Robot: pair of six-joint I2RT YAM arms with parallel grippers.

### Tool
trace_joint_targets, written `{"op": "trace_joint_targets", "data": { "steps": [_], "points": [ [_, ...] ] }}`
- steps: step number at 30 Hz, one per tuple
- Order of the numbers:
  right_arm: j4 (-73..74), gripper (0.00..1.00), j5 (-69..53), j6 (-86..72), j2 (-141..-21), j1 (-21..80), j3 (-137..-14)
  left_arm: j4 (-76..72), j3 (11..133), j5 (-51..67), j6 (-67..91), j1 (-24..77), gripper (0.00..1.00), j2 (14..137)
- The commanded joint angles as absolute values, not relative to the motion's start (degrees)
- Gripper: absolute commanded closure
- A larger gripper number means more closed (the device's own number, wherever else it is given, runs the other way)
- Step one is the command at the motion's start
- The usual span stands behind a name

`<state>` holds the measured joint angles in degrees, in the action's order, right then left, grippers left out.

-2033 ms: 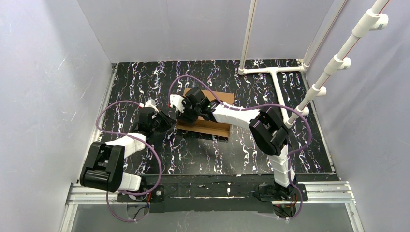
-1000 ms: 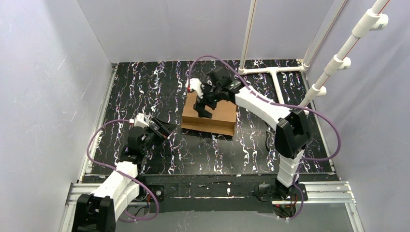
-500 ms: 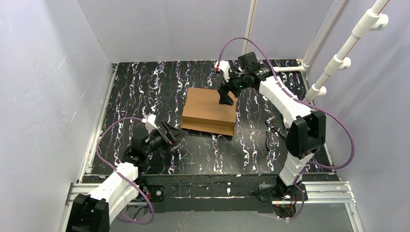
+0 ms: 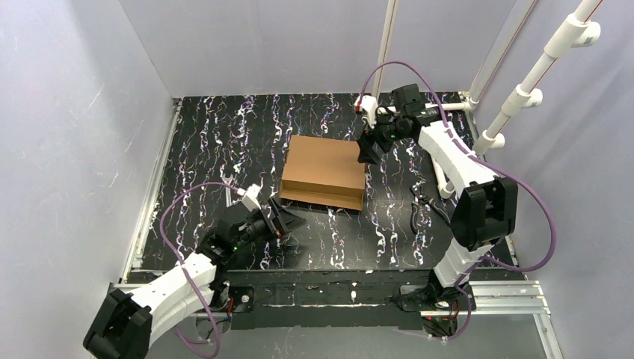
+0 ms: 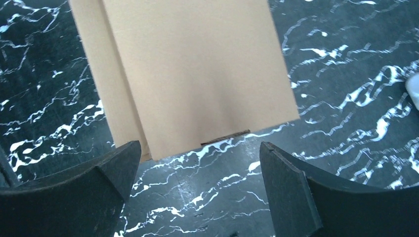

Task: Fold the paper box
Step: Close the paper box at the center of the board.

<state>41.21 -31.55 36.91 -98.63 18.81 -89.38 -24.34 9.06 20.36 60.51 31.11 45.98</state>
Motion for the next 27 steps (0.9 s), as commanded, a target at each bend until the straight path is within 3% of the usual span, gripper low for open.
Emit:
{"op": "trace_joint_targets", "data": {
  "steps": [1, 11, 15, 17, 23, 27],
  "points": [
    [35.6, 0.02, -29.1, 33.1, -95.9, 16.4, -88.8, -24.4, 9.3, 13.7, 60.5, 35.2, 0.07, 46.9],
    [25.9, 0.08, -18.2, 31.9, -100.8, 16.3, -91.6, -26.0, 12.6, 1.5, 62.6, 45.8, 0.14, 54.1],
    [20.5, 0.2, -14.5, 31.5, -104.6, 16.3, -92.2, -27.5, 14.7, -2.3, 63.3, 47.9, 0.21, 59.9],
    [20.4, 0.31, -15.1, 31.4, -107.1, 16.3, -93.5, -27.8, 15.9, -3.3, 63.7, 48.3, 0.27, 63.3],
    [19.2, 0.63, -16.1, 29.4, -113.6, 16.7, -97.2, -28.8, 21.1, -5.3, 65.4, 48.5, 0.6, 74.8],
    [18.5, 0.69, -17.1, 29.0, -115.9, 16.7, -97.9, -30.2, 23.5, -5.4, 66.7, 48.5, 0.74, 80.7]
  ]
}}
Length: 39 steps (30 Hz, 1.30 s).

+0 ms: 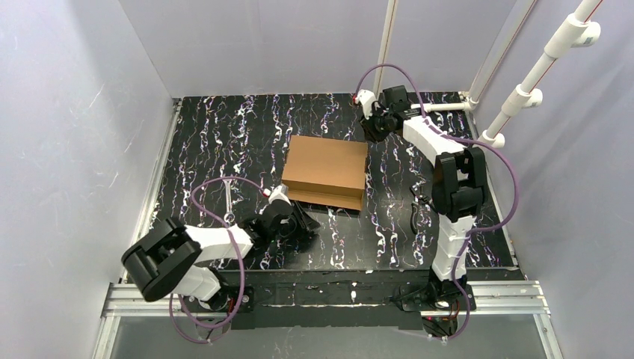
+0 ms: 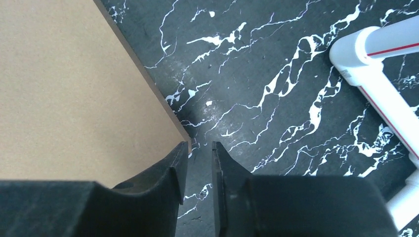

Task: Fold the paper box
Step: Close the paper box at the center of the board.

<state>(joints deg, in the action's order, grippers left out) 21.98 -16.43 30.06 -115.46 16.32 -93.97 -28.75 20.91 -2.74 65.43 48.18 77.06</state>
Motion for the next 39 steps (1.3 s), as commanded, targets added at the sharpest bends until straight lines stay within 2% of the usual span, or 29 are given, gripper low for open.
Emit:
{"op": "trace_joint_targets", "data": {
  "steps": [1, 12, 22, 29, 35, 39],
  "points": [
    [18.7, 0.69, -17.2, 29.1, -116.5, 16.7, -98.2, -30.6, 24.0, -5.4, 66.9, 48.6, 0.74, 82.0],
    [25.7, 0.71, -21.8, 34.0, -121.6, 17.1, -101.6, -33.4, 30.3, -7.6, 71.6, 48.4, 0.82, 93.9],
    [38.2, 0.78, -26.9, 41.6, -123.0, 18.3, -102.2, -34.2, 32.4, -8.5, 72.9, 43.8, 0.86, 96.3],
    [38.4, 0.81, -26.8, 39.7, -117.6, 21.4, -92.1, -34.1, 33.0, -4.9, 66.7, 39.4, 0.87, 92.8],
    [28.1, 0.83, -22.2, 27.3, -112.5, 27.4, -80.4, -33.9, 35.6, -0.1, 62.6, 37.0, 0.88, 94.0],
    [23.9, 0.84, -17.5, 21.2, -111.1, 30.0, -77.7, -33.5, 37.9, 4.9, 61.6, 36.3, 0.89, 96.1]
  ]
}}
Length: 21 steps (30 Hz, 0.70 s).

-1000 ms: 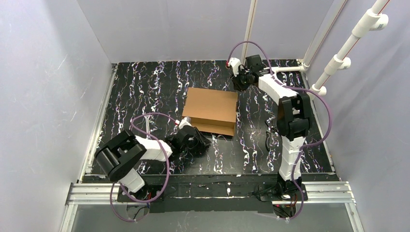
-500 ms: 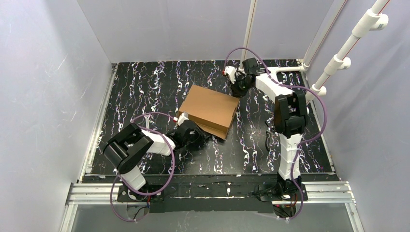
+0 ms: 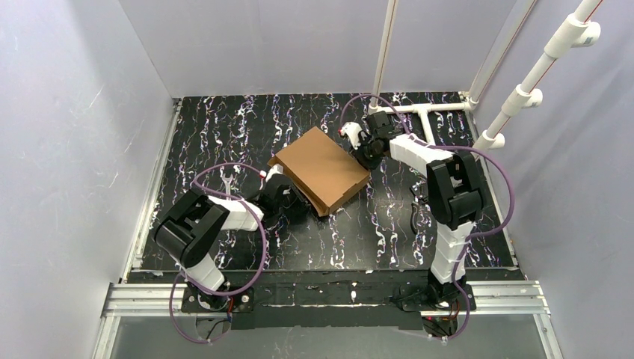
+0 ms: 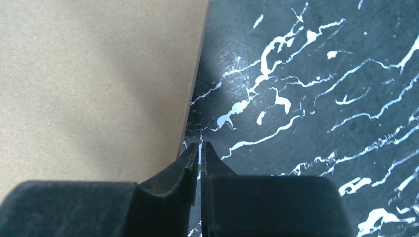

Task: Fold the paper box
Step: Close the paper box at the center of the board.

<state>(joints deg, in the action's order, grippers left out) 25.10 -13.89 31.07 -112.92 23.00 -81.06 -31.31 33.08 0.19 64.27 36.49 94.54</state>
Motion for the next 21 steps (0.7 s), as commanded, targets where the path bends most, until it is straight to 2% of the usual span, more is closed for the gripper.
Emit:
{"op": "trace_joint_targets", "data": {
  "steps": [1, 3, 6, 13, 18, 21],
  "points": [
    [22.7, 0.84, -16.1, 20.0, -110.4, 30.1, -77.1, -33.4, 38.1, 5.4, 61.4, 36.3, 0.89, 96.2],
    [19.9, 0.84, -12.4, 17.9, -108.8, 30.1, -75.4, -32.5, 37.9, 5.7, 61.3, 36.3, 0.88, 95.4],
    [17.1, 0.75, -6.1, 15.9, -107.0, 29.4, -72.7, -30.2, 34.7, 4.4, 61.3, 35.5, 0.84, 91.4],
    [15.2, 0.72, -7.1, 14.5, -106.7, 26.6, -70.5, -21.7, 24.8, 3.7, 59.9, 33.3, 0.82, 77.2],
    [14.7, 0.72, -8.4, 13.2, -107.2, 26.6, -70.0, -14.8, 23.8, 4.5, 61.5, 33.4, 0.85, 72.1],
    [14.3, 0.72, -8.6, 12.5, -107.3, 26.7, -69.7, -10.4, 24.2, 4.6, 65.1, 34.1, 0.93, 71.5]
  ]
}}
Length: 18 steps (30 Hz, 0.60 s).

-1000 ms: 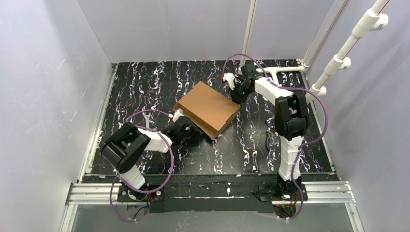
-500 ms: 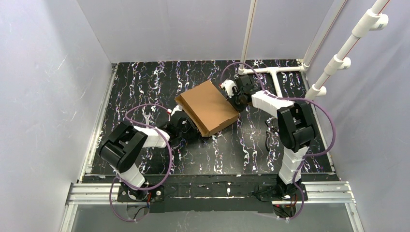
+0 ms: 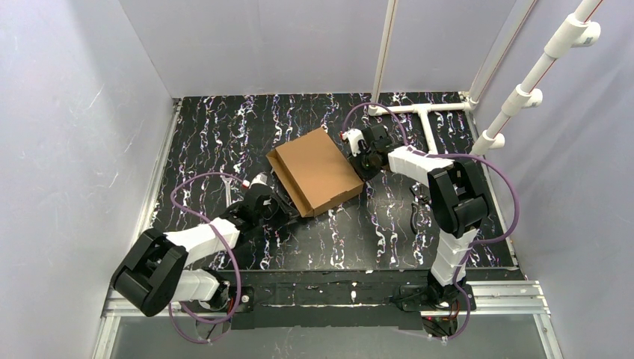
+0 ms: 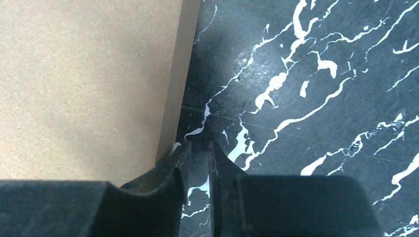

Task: Fold the paper box
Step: Close the paper box at the center of the board.

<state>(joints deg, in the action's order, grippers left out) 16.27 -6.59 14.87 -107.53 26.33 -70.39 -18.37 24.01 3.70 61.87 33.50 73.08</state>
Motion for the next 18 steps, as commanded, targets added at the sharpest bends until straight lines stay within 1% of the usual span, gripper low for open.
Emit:
{"op": "trace_joint_targets", "data": {
  "steps": [1, 2, 3, 7, 12, 16, 18],
  "points": [
    [14.2, 0.71, -8.8, 12.3, -107.3, 26.7, -69.6, -9.5, 23.9, 4.1, 66.7, 34.4, 0.96, 71.3],
    [14.1, 0.71, -8.9, 12.1, -107.5, 26.8, -69.6, -8.7, 23.7, 3.8, 68.2, 34.5, 0.99, 71.4],
    [14.1, 0.71, -9.0, 12.0, -107.6, 27.0, -69.6, -8.0, 23.8, 3.8, 69.5, 34.5, 1.0, 71.8],
    [14.1, 0.71, -9.1, 11.8, -107.8, 27.4, -69.6, -7.0, 26.3, 5.8, 71.8, 34.6, 1.0, 76.1],
    [14.2, 0.71, -9.0, 11.8, -108.0, 28.0, -69.5, -7.5, 33.1, 9.3, 70.2, 35.9, 1.0, 81.4],
    [14.2, 0.72, -8.6, 11.9, -108.0, 29.3, -69.3, -6.8, 37.9, 8.6, 68.0, 36.3, 1.0, 82.8],
    [14.2, 0.74, -8.5, 12.0, -108.1, 30.2, -69.2, -2.9, 41.3, 7.4, 66.2, 36.3, 1.0, 84.3]
  ]
}}
